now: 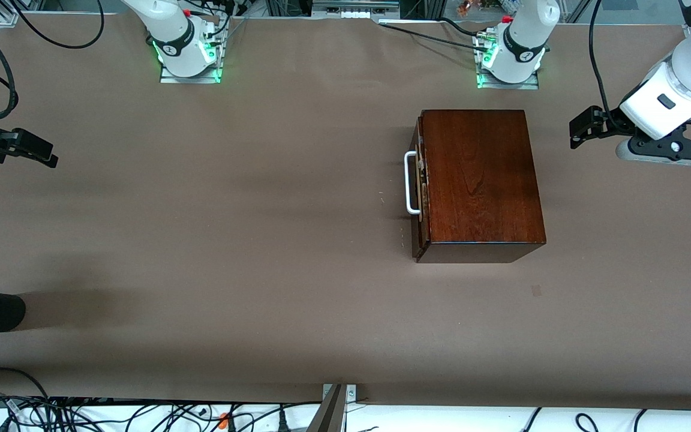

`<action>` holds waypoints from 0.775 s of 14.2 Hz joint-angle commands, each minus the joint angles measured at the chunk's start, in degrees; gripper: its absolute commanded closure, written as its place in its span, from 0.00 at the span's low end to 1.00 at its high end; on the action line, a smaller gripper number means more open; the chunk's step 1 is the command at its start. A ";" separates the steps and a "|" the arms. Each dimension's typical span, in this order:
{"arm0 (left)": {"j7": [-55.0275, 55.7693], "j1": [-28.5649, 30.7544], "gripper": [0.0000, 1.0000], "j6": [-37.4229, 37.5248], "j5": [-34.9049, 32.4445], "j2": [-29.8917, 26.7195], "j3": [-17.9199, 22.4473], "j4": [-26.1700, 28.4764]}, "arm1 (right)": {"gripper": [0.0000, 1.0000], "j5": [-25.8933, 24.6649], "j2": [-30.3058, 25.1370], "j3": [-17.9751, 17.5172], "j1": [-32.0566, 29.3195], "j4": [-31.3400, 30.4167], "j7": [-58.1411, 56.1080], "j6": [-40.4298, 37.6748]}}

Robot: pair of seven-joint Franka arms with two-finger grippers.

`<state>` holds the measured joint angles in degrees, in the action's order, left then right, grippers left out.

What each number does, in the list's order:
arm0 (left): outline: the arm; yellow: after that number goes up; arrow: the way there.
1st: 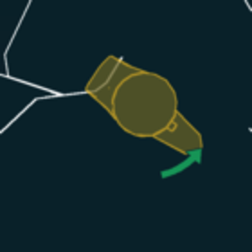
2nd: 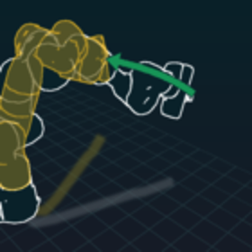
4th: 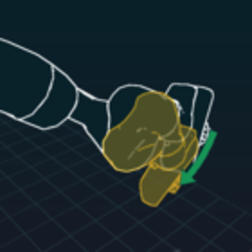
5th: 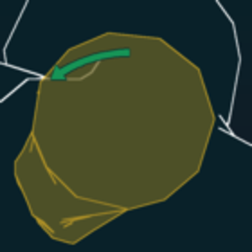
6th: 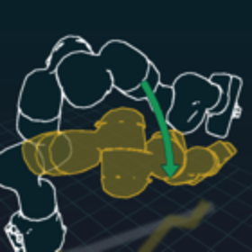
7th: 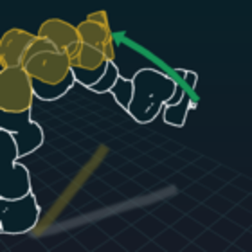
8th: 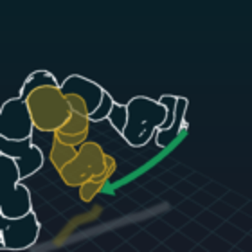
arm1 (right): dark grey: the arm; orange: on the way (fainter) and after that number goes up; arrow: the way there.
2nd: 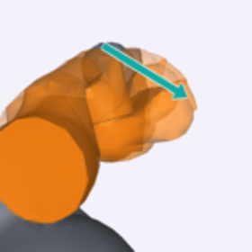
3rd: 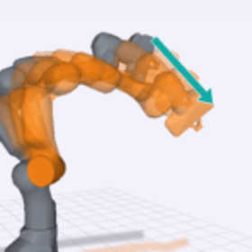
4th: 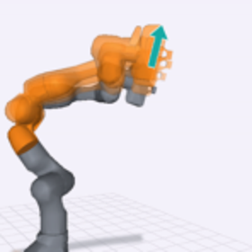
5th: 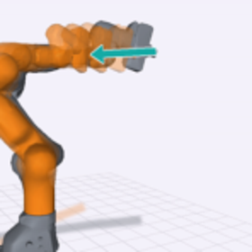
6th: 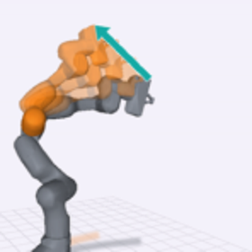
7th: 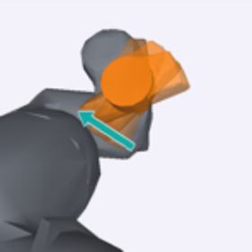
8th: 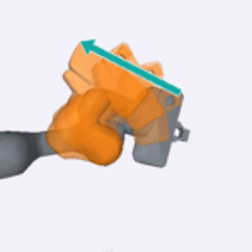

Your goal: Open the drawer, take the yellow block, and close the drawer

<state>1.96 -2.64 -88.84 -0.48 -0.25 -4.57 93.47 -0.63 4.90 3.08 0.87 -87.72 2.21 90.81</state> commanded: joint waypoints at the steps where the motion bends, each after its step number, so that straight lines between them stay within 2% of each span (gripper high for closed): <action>1: 0.23 -0.08 0.00 1.56 0.04 1.13 0.09 -2.42 | 0.00 0.55 -0.33 0.00 -0.17 0.00 0.26 0.24; 11: 0.32 -0.26 0.00 2.17 -0.23 1.04 -1.14 -2.51 | 0.00 0.55 -0.24 0.00 -0.17 0.00 0.26 0.24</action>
<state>1.96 -2.65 -88.63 -0.48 -0.24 -5.14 93.37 -0.63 4.90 3.08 0.87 -87.72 2.21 90.83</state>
